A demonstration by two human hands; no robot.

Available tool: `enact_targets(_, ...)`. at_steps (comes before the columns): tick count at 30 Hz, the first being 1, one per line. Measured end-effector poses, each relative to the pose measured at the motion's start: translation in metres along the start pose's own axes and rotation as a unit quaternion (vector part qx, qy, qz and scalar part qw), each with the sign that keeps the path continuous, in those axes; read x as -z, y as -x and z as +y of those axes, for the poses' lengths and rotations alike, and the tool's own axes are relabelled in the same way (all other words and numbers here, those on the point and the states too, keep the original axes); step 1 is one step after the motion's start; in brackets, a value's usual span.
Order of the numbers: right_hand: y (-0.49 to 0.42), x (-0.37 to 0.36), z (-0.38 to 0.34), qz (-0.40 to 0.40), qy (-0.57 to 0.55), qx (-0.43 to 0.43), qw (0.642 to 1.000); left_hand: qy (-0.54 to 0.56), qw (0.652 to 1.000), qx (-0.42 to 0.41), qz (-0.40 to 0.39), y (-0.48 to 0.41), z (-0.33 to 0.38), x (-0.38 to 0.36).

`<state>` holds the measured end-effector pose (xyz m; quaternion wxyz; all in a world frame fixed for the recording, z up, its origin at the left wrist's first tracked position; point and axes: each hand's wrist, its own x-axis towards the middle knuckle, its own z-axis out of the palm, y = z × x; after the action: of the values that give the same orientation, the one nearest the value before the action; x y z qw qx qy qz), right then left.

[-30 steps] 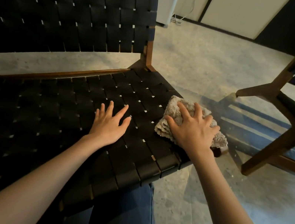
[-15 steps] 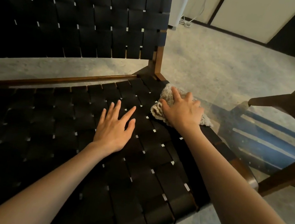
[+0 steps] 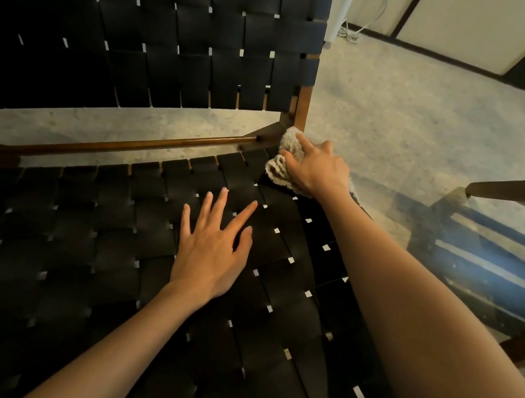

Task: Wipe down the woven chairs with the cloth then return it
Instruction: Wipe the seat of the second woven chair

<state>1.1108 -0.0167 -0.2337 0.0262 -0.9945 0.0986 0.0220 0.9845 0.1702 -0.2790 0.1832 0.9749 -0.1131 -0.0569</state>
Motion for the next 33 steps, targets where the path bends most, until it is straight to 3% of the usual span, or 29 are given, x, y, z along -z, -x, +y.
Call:
enact_targets(11,0.067,0.018,0.034,0.01,-0.062,0.035,0.997,0.023,1.0,-0.008,0.003,0.001,-0.002,0.002)
enact_targets(17,0.132,0.028,0.048,0.038,-0.012,0.071,0.997,0.027,0.999,0.0,-0.029,0.017,-0.002,0.019)
enact_targets(20,0.15,0.023,0.024,0.002,0.02,0.11,0.994,0.013,0.999,0.003,-0.046,0.037,-0.019,0.029)
enact_targets(23,0.169,0.001,-0.027,-0.05,-0.004,0.148,0.988,-0.02,0.996,0.072,-0.051,0.06,-0.044,0.042)
enact_targets(27,0.177,-0.023,-0.088,-0.095,-0.038,0.134,0.986,-0.045,0.988,0.129,-0.066,0.079,-0.067,0.056)
enact_targets(33,0.126,-0.015,-0.046,-0.016,0.028,0.099,0.995,-0.089,0.989,0.108,-0.043,0.081,-0.098,0.062)
